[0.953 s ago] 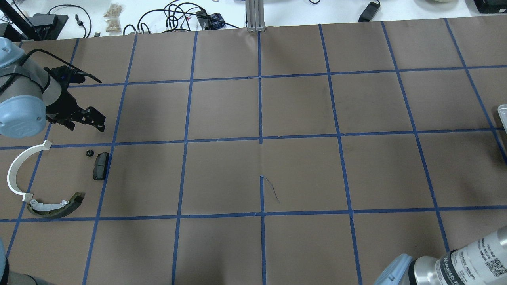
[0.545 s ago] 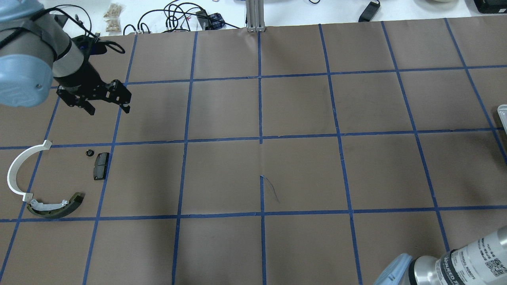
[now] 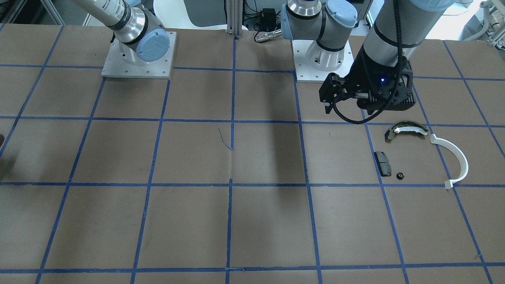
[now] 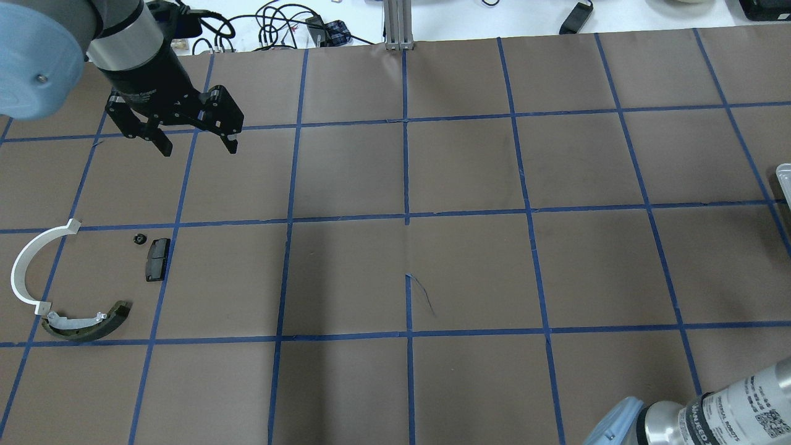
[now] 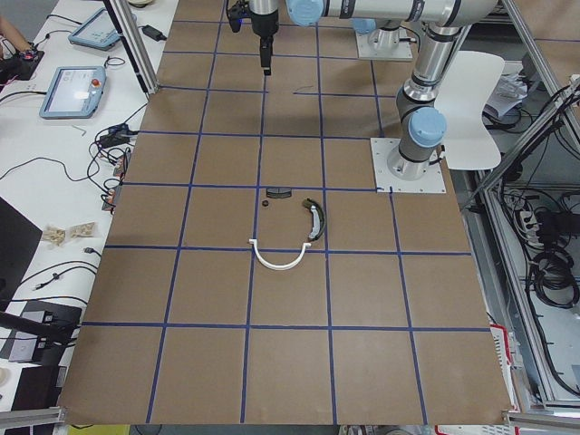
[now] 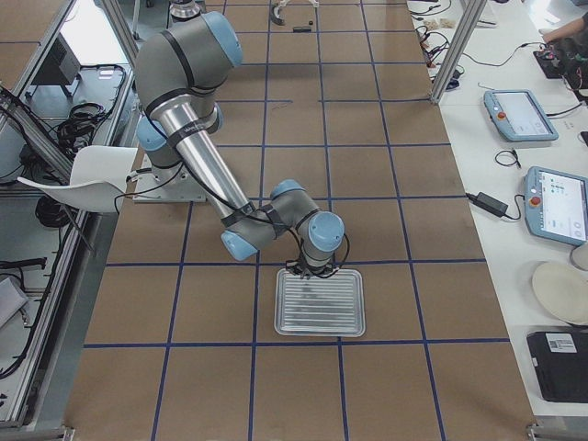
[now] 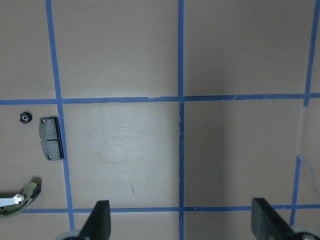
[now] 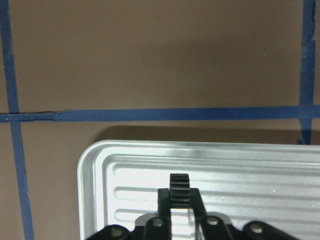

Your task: Place bearing gear from tray to pile

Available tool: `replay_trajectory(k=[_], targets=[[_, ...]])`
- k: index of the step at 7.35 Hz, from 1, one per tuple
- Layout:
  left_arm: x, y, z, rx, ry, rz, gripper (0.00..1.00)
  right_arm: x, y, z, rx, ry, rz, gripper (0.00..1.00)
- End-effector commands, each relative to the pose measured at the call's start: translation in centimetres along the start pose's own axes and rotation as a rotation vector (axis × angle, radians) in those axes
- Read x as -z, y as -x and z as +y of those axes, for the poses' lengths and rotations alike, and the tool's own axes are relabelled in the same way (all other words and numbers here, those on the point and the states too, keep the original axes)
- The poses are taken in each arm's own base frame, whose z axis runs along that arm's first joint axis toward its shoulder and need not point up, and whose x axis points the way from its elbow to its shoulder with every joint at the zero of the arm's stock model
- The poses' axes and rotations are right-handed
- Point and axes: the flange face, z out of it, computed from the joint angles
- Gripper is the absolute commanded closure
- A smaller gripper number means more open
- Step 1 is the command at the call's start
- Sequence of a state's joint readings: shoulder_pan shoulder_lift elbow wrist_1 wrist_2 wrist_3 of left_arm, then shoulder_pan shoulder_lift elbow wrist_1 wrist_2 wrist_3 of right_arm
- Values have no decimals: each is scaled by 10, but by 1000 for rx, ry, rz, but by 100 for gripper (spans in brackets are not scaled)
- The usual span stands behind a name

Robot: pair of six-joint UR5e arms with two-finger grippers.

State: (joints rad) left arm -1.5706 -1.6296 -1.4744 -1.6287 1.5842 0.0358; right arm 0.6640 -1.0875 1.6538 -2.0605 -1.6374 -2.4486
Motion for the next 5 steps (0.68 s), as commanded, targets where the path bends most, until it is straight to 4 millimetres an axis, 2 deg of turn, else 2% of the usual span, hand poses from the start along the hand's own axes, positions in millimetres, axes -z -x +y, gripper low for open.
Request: replay_trajectory(k=[1, 2, 3, 4, 5], targets=[[4, -8, -3, -11, -80, 3, 0, 24, -1, -38, -168, -96, -7, 100], [2, -8, 0, -13, -80, 3, 0, 34, -19, -72, -250, -123, 2, 100], [2, -8, 1, -13, -82, 3, 0, 37, -43, -115, -267, -119, -4, 100], [3, -8, 1, -1, -84, 5, 0, 38, -68, -166, -279, -131, -6, 100], [2, -8, 1, 0, -84, 5, 0, 43, -88, -229, -295, -134, -8, 100]])
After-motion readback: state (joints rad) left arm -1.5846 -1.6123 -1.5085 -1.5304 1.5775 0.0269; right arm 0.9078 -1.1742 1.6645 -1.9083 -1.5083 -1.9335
